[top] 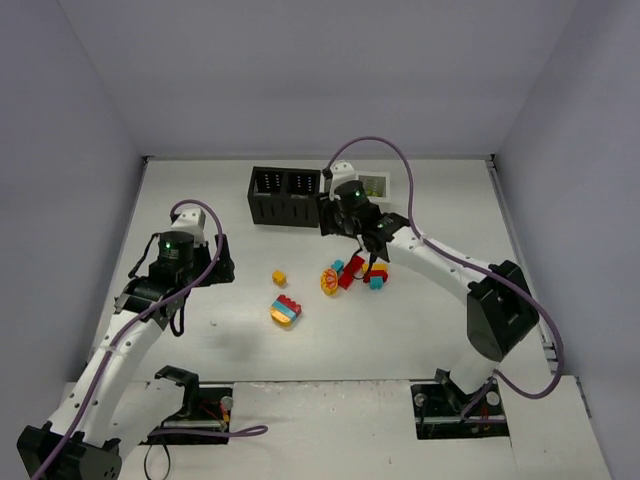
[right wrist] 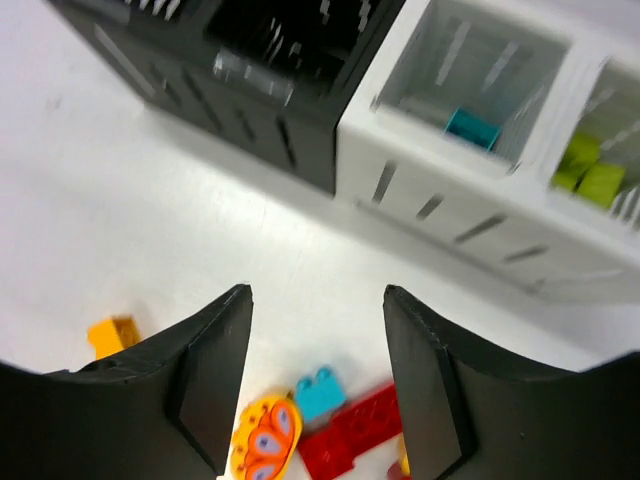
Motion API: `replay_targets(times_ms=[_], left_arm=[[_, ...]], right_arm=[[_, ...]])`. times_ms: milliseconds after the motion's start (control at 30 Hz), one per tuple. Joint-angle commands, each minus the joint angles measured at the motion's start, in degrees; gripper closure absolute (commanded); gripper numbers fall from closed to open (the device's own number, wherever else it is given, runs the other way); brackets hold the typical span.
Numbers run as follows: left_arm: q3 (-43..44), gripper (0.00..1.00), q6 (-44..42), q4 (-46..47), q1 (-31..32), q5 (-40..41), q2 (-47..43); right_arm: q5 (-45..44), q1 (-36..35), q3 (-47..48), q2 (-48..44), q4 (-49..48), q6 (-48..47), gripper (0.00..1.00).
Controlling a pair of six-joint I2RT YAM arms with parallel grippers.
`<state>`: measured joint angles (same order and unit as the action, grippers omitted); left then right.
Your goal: Sort the legos into containers by color
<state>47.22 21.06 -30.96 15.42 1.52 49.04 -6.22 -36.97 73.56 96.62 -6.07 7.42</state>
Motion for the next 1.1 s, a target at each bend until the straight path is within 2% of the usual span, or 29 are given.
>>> replay_targets(times_ms=[0, 33, 167, 733, 933, 1033, 1067], left_arm=[[1.12, 0.13, -0.84, 2.84, 0.31, 0.06, 0.36], [1.12, 0.13, -0.84, 2.92, 0.31, -0.02, 0.45], [1.12, 0.13, -0.76, 2.92, 0.4, -0.38, 0.53], [1.12, 0.13, -0.76, 2.92, 0.4, -0.64, 0.36], [1.03, 0.13, -0.76, 3.01, 0.4, -0.64, 0.45], [1.12, 0.13, -0.76, 3.1, 0.4, -0.73, 0.62], [1.12, 0.13, -0.76, 3.1, 0.4, -0.82, 0.71]], right_arm=[[-2.48, -1.7, -5.34, -2.49, -1.41, 4.44, 0.48], [-2.92, -2.31, -7.71, -2.31, -1.32, 5.23, 0.45], [-4.06, -2.76, -11.59, -0.65, -1.84, 8.83, 0.44], [-1.43, -3.11, -14.93, 6.56, -3.95, 9.45, 0.5], [-1.16, -3.28, -16.25, 6.13, -3.95, 9.72, 0.58], [-0.81, -3.28, -16.43, 5.51, -3.95, 9.72, 0.72], [-0.81, -3.28, -16.34, 5.25, -3.95, 9.46, 0.85]])
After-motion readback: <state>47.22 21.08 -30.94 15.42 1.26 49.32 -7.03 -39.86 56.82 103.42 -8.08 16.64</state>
